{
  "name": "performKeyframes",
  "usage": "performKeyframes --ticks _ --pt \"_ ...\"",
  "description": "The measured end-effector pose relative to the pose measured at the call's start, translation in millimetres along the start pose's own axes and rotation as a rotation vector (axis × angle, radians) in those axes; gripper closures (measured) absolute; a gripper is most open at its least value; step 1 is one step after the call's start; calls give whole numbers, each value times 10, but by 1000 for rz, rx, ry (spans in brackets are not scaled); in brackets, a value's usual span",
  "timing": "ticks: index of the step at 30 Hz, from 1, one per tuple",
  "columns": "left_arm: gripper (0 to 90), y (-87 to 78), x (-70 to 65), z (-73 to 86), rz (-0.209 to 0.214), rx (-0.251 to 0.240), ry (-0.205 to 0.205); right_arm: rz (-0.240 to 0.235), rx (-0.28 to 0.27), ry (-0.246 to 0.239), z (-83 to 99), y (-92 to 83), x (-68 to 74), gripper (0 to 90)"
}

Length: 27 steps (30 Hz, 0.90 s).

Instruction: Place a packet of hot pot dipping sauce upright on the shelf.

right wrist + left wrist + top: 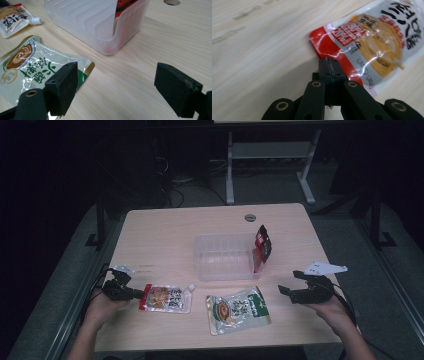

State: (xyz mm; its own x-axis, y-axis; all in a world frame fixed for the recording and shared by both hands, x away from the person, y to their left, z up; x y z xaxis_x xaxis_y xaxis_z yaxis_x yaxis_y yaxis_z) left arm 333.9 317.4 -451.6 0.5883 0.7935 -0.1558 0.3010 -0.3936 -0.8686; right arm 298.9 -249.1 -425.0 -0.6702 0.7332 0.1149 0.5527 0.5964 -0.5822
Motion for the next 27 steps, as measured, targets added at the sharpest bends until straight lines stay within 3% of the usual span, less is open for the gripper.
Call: performKeyframes --ticks 2,3,7,10,14,17,21,22,26,27 --pt "899 5 -34 1 10 -5 -1 -1 -2 -5 -3 6 4 187" --pt "899 16 -103 18 36 4 15 -6 1 -8 -9 21 24 187" --pt "899 35 -240 43 52 22 47 -26 5 -14 -24 51 64 187" --pt "898 0 -256 16 6 13 59 -51 8 -16 -59 82 129 188" --pt "897 -53 -259 -8 -8 -22 70 -89 19 -22 -108 155 236 174" --pt "891 -92 -301 -55 -7 -80 92 -168 37 -33 -212 339 414 168" --pt "886 -107 -363 -89 12 -119 118 -206 52 -68 -339 531 576 171" --pt "887 -107 -363 -89 12 -119 118 -206 52 -68 -339 531 576 171" --pt "887 -84 -448 -121 38 -132 125 -265 72 -100 -485 787 822 189" --pt "888 -83 -447 -124 40 -120 144 -277 78 -105 -514 846 873 191"
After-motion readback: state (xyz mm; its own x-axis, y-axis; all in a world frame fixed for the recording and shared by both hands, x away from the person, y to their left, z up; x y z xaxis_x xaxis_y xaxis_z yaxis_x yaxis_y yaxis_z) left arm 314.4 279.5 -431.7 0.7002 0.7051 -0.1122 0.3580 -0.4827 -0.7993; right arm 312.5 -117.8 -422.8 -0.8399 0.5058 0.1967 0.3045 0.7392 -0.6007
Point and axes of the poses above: each handheld gripper's, and its own axes: y roughly forward along the jaws, z roughly out of its underside, x roughly to its left, the point moved 1 cm from there along y, roughly forward along the jaws, and after that the axes turned 3 degrees about -z, right-handed, at the moved point
